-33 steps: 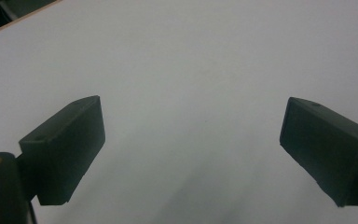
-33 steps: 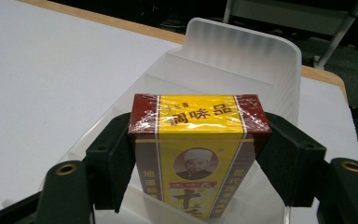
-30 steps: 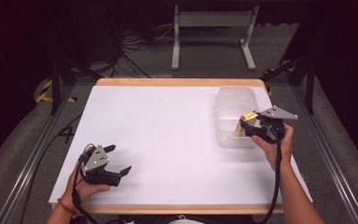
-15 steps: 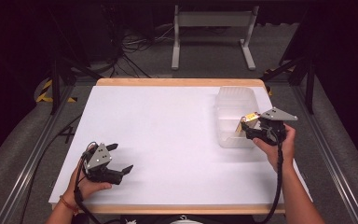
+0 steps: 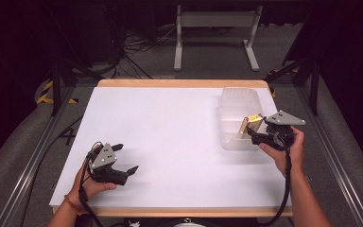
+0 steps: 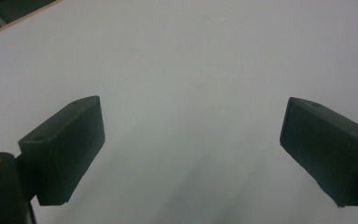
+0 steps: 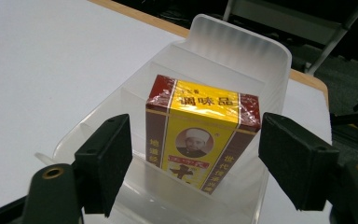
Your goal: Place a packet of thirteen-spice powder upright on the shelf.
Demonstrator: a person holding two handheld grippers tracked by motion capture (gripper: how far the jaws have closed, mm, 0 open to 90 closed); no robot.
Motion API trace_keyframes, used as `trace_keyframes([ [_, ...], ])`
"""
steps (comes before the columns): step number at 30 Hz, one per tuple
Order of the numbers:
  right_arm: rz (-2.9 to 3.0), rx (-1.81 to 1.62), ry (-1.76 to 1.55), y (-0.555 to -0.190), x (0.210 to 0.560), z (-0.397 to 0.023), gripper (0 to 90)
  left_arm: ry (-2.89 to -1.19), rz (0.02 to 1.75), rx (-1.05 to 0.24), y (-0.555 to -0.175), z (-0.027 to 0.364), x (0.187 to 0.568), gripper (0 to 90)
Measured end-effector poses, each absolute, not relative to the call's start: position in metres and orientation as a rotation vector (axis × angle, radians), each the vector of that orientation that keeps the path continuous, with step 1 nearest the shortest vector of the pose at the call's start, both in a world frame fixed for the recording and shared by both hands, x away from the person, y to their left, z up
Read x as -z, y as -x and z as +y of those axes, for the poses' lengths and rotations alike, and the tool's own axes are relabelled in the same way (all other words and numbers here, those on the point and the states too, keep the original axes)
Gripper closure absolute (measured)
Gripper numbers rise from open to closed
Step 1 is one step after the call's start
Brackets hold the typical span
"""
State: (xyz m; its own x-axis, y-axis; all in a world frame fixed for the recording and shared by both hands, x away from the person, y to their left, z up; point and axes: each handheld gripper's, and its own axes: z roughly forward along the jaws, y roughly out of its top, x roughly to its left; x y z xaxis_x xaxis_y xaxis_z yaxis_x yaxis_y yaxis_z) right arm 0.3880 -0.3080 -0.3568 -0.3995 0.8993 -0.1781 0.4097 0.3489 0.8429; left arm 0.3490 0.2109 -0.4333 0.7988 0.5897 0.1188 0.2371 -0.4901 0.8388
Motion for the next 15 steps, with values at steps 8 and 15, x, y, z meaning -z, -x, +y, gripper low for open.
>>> trace_keyframes([
  [8,2.01,-0.91,-1.096,-0.377,0.357,-0.306,25.0,-2.092,0.616,-0.495,-0.349,0.21,0.434,7.2],
  [15,2.017,-0.937,-1.087,-0.367,0.358,-0.313,25.2,-2.112,0.611,-0.488,-0.35,0.206,0.436,7.2],
])
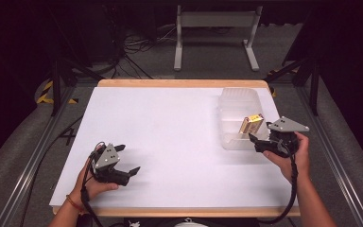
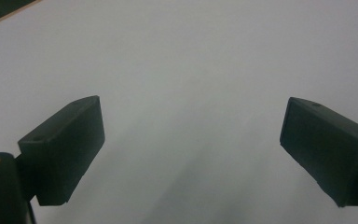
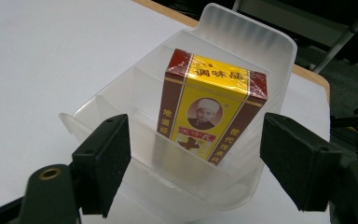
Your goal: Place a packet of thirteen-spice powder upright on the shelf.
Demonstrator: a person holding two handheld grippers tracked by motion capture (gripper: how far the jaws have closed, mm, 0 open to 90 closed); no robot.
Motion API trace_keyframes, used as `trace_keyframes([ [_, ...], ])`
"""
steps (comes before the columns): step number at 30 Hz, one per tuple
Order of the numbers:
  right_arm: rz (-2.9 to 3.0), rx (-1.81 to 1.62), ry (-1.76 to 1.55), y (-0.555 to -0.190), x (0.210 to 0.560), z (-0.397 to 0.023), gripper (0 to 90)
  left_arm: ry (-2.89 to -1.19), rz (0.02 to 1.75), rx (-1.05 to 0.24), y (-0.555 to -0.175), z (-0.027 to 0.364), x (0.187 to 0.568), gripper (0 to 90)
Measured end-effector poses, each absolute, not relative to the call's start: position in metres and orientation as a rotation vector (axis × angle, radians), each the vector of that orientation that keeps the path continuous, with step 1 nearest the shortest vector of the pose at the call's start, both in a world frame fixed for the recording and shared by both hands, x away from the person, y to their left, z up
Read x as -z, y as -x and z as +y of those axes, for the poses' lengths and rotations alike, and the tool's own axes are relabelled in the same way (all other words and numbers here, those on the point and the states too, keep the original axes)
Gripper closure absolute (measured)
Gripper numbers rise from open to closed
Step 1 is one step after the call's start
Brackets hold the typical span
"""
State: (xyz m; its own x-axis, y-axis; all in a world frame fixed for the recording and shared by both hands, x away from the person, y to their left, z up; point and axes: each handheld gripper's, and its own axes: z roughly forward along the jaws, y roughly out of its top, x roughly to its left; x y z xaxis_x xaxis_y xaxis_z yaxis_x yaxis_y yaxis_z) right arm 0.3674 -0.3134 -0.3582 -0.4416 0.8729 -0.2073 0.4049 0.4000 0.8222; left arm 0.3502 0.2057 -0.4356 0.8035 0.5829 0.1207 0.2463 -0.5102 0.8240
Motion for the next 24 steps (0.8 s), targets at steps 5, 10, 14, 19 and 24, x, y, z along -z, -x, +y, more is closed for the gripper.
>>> trace_keyframes([
  [5,2.045,-0.945,-1.03,-0.361,0.361,-0.313,24.1,-2.117,0.618,-0.488,-0.35,0.207,0.436,7.3],
  [10,2.042,-0.93,-1.013,-0.355,0.364,-0.312,24.1,-2.107,0.617,-0.493,-0.35,0.208,0.435,7.3],
  [14,2.051,-0.926,-1.006,-0.352,0.366,-0.311,23.9,-2.11,0.618,-0.489,-0.351,0.208,0.436,7.3],
  [19,2.055,-0.911,-0.994,-0.348,0.367,-0.311,23.5,-2.113,0.619,-0.489,-0.35,0.207,0.436,7.3],
  [24,2.049,-0.895,-1.004,-0.343,0.368,-0.314,23.1,-2.114,0.619,-0.491,-0.35,0.207,0.436,7.3],
])
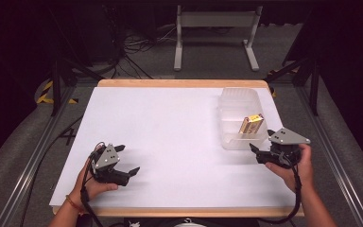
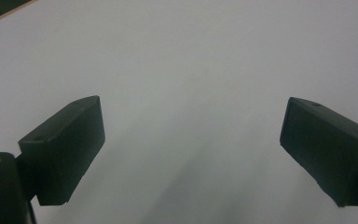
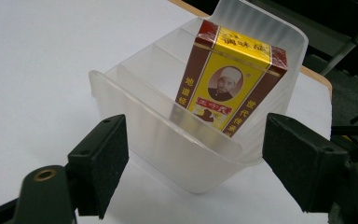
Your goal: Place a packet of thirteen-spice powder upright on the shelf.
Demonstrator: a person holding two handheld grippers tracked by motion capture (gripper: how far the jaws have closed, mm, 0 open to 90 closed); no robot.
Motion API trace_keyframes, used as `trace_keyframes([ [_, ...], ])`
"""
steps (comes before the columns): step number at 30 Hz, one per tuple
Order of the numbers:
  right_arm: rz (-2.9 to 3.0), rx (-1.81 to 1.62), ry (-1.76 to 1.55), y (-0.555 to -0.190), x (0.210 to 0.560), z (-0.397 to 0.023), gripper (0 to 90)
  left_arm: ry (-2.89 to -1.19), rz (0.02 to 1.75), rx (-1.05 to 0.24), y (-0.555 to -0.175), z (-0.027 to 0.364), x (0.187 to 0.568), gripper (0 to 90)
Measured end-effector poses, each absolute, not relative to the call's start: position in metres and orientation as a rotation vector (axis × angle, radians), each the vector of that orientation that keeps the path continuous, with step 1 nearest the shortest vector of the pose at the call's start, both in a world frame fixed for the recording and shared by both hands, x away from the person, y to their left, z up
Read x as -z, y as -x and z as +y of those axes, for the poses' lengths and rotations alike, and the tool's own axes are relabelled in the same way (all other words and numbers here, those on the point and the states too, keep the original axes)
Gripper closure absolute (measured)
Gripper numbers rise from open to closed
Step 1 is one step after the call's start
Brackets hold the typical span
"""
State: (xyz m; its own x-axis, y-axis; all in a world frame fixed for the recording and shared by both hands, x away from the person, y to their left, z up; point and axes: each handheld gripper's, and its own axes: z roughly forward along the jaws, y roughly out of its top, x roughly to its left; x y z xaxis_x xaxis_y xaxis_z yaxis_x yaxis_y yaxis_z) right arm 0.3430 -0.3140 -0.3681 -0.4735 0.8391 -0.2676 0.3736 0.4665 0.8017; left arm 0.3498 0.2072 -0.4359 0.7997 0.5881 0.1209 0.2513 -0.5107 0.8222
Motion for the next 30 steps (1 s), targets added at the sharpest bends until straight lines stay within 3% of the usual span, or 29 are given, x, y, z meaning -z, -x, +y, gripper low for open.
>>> trace_keyframes([
  [30,2.079,-0.811,-0.986,-0.31,0.394,-0.342,19.5,-2.101,0.609,-0.5,-0.349,0.212,0.434,7.1],
])
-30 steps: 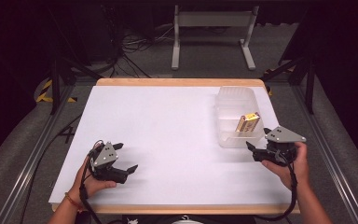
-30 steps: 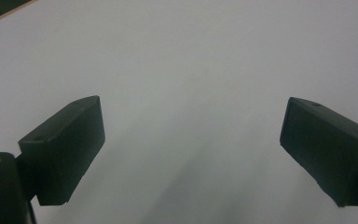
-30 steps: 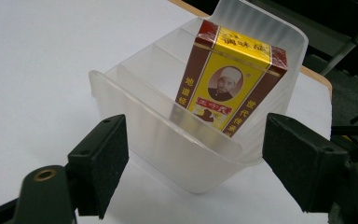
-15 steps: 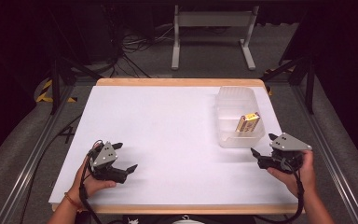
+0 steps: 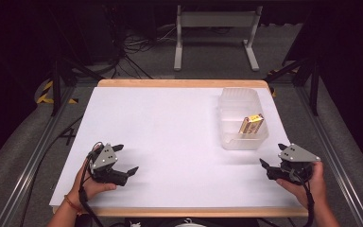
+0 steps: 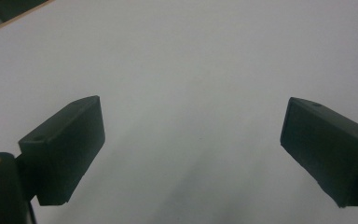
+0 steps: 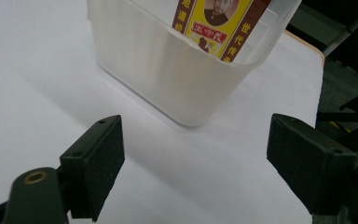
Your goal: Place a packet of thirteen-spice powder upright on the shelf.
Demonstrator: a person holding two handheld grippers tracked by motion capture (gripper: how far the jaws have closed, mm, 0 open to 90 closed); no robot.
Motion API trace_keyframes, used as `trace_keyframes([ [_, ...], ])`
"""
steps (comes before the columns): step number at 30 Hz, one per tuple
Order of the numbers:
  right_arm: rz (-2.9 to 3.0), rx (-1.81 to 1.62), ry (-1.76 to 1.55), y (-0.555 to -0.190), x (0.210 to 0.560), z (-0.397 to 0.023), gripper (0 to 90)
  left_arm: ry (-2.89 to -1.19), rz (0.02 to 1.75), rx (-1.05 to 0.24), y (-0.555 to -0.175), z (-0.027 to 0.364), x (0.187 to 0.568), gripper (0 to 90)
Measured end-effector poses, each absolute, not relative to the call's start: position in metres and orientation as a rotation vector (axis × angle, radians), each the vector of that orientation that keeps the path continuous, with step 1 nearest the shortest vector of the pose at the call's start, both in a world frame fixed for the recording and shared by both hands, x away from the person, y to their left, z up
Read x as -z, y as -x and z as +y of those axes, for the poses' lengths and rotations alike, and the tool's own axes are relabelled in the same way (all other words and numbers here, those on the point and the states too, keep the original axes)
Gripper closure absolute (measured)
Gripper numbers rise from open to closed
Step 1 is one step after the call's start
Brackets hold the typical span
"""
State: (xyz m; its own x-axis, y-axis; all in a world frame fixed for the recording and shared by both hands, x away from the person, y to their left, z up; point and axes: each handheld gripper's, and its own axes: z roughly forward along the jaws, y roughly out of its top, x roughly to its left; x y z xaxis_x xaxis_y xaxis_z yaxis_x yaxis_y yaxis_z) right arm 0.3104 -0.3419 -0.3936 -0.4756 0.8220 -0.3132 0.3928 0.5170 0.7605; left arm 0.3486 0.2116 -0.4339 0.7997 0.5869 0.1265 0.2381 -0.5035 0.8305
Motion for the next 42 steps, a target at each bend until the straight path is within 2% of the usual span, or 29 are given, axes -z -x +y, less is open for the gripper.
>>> trace_keyframes([
  [22,2.034,-0.841,-1.092,-0.294,0.429,-0.379,17.2,-2.106,0.598,-0.508,-0.348,0.211,0.434,6.9],
  [42,1.994,-0.84,-1.138,-0.296,0.437,-0.388,15.1,-2.089,0.602,-0.492,-0.345,0.214,0.437,6.7],
])
